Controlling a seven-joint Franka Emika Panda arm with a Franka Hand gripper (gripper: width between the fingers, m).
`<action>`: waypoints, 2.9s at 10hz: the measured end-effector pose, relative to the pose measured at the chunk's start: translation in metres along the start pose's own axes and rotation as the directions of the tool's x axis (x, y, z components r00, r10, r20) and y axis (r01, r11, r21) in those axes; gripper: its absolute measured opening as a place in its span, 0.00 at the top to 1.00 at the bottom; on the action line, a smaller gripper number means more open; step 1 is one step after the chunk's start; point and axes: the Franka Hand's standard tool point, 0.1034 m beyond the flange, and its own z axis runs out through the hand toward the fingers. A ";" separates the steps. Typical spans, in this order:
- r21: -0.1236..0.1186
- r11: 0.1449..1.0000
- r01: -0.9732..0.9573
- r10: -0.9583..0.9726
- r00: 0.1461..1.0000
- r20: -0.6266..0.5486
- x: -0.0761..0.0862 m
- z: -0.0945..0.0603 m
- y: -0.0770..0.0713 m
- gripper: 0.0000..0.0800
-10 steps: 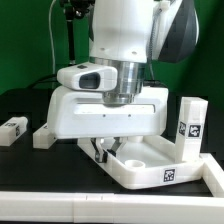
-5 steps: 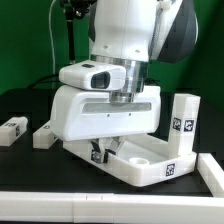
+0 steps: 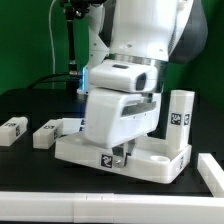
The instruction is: Assemble desk
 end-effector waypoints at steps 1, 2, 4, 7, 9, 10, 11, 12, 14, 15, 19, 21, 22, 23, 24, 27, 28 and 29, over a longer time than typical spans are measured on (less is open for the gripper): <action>0.001 1.000 0.011 -0.011 1.000 0.001 -0.002 0.001 0.000 0.92; -0.002 0.997 0.083 -0.083 0.996 0.009 -0.004 0.001 0.001 0.92; -0.004 0.984 0.181 -0.181 0.983 0.020 -0.006 0.001 0.001 0.92; -0.007 0.956 0.295 -0.294 0.955 0.025 0.017 -0.003 0.002 0.92; -0.006 0.951 0.311 -0.310 0.950 0.024 0.035 -0.003 0.013 0.92; -0.002 0.949 0.314 -0.314 0.949 0.028 0.041 -0.002 0.020 0.92; 0.000 0.949 0.315 -0.315 0.948 0.036 0.045 -0.001 0.030 0.92; -0.005 0.948 0.317 -0.317 0.948 0.040 0.052 -0.002 0.041 0.92; -0.004 0.949 0.316 -0.315 0.948 0.045 0.058 -0.002 0.049 0.92; 0.001 0.949 0.315 -0.315 0.948 0.049 0.062 -0.001 0.053 0.92; -0.001 0.956 0.293 -0.292 0.955 0.050 0.076 -0.002 0.054 0.92; 0.005 0.958 0.288 -0.288 0.956 0.053 0.075 -0.003 0.055 0.92; 0.000 0.960 0.279 -0.279 0.959 0.052 0.077 -0.007 0.056 0.83; -0.008 0.963 0.269 -0.268 0.962 0.049 0.078 -0.012 0.058 0.61; -0.015 0.965 0.263 -0.262 0.964 0.048 0.077 -0.020 0.059 0.61; -0.040 0.970 0.242 -0.239 0.969 0.055 0.060 -0.050 0.069 0.24; -0.040 0.974 0.224 -0.222 0.973 0.064 0.046 -0.061 0.074 0.20; -0.049 0.976 0.211 -0.208 0.976 0.071 0.035 -0.069 0.081 0.19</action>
Offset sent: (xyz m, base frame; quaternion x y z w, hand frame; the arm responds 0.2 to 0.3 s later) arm 0.0000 0.0000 0.0000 0.0000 0.0000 -0.1938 0.9810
